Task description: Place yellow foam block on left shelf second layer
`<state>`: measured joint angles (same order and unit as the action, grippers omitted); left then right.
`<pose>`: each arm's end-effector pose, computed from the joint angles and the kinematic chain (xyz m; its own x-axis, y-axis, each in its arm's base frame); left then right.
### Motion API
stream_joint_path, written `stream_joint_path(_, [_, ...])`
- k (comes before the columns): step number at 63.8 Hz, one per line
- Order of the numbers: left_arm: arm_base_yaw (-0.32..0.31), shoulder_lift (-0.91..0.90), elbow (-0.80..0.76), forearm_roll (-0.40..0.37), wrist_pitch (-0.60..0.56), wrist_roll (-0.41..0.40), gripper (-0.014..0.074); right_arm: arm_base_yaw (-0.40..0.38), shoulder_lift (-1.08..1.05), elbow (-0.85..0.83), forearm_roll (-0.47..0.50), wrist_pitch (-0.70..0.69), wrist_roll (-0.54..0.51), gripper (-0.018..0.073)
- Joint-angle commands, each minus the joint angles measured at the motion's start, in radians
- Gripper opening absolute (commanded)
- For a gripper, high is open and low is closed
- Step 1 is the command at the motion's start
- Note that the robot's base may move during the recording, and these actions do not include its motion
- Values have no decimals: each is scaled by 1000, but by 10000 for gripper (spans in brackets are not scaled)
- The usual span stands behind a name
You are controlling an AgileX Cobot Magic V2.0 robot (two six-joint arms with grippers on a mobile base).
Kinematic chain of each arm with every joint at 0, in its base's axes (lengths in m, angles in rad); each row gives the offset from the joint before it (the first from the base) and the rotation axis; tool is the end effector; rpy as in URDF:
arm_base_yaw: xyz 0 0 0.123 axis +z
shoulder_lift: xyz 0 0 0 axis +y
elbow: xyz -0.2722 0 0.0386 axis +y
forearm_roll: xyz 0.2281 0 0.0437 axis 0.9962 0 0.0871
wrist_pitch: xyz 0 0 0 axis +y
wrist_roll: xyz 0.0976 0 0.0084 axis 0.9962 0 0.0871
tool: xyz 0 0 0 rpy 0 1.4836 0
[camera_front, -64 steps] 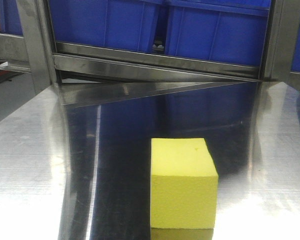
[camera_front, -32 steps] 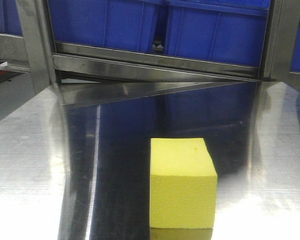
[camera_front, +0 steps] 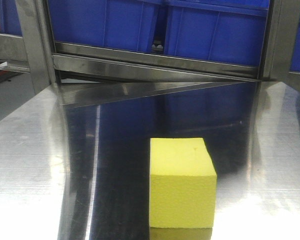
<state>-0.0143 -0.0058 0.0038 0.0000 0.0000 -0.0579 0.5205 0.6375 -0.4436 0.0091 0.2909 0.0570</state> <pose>0.0532 -0.0008 0.2128 0.0881 -0.0591 -0.9944 0.0194 0.9981 -0.0576 0.1098 0.0633 0.2769 -0.3680 -0.1352 -0.9199 -0.4763 0.8771 0.0616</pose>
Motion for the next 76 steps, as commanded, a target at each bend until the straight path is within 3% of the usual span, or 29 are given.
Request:
stream_joint_path(1, [1, -20, 27, -6, -82, -3, 124, 35, 59, -65, -9, -77, 31, 541])
stream_joint_path(5, [1, -20, 27, -6, -82, -3, 124, 60, 108, -90, -9, -64, 75, 638])
stream_joint_path(16, [1, -20, 27, -6, -82, -3, 124, 123, 249, -188, -78, 42, 222, 633])
stream_joint_path(37, [1, -20, 27, -6, -82, -3, 124, 225, 556, -491, -203, 481, 753, 632])
stream_joint_path(50, [1, -20, 27, -6, -82, -3, 124, 317, 706, -633, -216, 619, 854, 632])
stream_joint_path(76, [1, -20, 27, -6, -82, -3, 124, 405, 809, -686, -225, 601, 991, 632])
